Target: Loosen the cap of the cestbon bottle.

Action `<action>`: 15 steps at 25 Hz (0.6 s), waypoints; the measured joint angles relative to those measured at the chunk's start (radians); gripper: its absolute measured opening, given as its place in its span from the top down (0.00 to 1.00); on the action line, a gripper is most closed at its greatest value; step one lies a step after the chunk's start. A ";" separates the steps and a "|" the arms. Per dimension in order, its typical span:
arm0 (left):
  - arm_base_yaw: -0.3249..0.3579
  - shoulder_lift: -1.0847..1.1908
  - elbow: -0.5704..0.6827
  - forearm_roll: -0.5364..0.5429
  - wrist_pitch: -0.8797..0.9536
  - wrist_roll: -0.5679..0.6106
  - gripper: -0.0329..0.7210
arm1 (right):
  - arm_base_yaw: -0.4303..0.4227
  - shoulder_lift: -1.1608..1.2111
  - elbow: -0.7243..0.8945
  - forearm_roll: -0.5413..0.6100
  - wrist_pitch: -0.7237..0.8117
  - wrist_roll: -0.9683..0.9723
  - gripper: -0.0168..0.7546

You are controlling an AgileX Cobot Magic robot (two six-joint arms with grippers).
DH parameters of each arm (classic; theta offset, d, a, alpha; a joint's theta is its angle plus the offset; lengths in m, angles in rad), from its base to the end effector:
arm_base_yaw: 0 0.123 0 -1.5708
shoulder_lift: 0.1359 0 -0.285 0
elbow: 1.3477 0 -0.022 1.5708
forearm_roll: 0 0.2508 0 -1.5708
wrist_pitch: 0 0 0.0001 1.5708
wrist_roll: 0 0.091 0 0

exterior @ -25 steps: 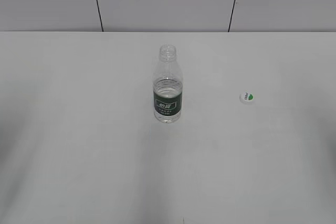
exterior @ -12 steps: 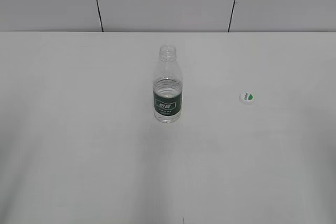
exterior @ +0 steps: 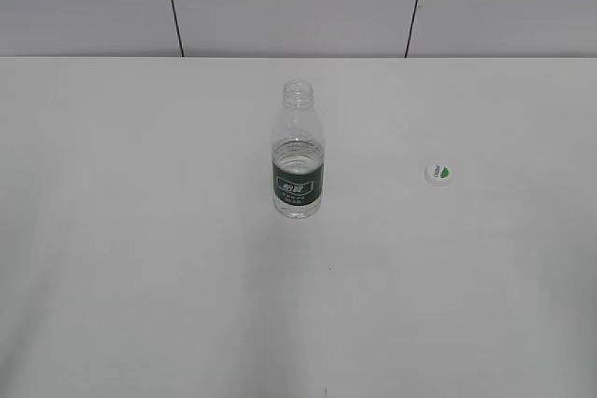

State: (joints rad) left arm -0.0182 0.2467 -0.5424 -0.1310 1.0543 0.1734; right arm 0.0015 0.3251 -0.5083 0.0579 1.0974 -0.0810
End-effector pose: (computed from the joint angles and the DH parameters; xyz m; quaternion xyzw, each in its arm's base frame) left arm 0.0308 -0.0109 0.2874 0.0816 0.8949 -0.0315 0.4375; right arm 0.0421 0.0048 0.2711 -0.0355 0.9306 0.0143 0.3641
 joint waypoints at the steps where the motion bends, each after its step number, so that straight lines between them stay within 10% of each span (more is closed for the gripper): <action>1: 0.000 -0.041 0.000 0.000 0.000 0.000 0.27 | 0.000 -0.022 0.003 0.000 0.000 0.000 0.21; 15: 0.000 -0.253 0.001 -0.007 0.005 -0.003 0.27 | 0.000 -0.331 0.006 -0.003 0.000 0.001 0.21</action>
State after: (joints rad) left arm -0.0182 -0.0066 -0.5414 -0.1381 1.0591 0.1700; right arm 0.0015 -0.0062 -0.5028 0.0547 1.0971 -0.0799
